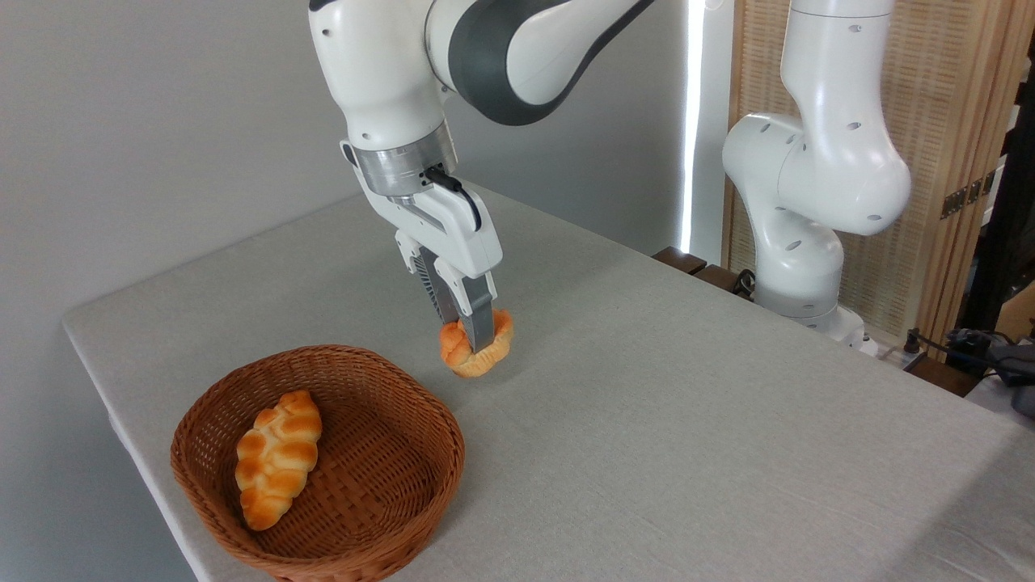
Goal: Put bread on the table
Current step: 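Lower the bun onto the table and open the gripper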
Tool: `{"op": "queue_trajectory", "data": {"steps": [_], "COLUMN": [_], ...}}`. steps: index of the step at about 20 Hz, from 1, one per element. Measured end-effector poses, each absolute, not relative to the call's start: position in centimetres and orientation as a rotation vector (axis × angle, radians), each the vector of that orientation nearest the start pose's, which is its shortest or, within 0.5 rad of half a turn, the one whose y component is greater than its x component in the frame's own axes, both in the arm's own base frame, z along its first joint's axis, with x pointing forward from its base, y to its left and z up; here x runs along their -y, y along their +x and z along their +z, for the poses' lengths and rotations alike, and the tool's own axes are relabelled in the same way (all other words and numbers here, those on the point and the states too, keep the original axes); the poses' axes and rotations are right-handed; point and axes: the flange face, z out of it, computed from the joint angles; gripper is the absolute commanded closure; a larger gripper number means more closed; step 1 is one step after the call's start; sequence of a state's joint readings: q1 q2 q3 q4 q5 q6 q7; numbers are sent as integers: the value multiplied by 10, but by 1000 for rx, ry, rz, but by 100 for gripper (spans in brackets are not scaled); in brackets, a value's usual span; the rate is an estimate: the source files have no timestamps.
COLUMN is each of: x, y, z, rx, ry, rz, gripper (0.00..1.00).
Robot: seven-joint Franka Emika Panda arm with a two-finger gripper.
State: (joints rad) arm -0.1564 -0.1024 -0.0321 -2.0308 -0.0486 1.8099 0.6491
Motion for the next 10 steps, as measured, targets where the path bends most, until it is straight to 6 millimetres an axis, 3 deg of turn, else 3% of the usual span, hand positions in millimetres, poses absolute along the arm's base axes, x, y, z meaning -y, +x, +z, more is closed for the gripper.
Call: {"op": "queue_trajectory", "data": {"steps": [3, 10], "x": [110, 112], "y": [502, 506], "z": [476, 466], "rx": [-1290, -1292], "ry": [-2945, -2946], "rz": [189, 203], "gripper": [0, 0]}}
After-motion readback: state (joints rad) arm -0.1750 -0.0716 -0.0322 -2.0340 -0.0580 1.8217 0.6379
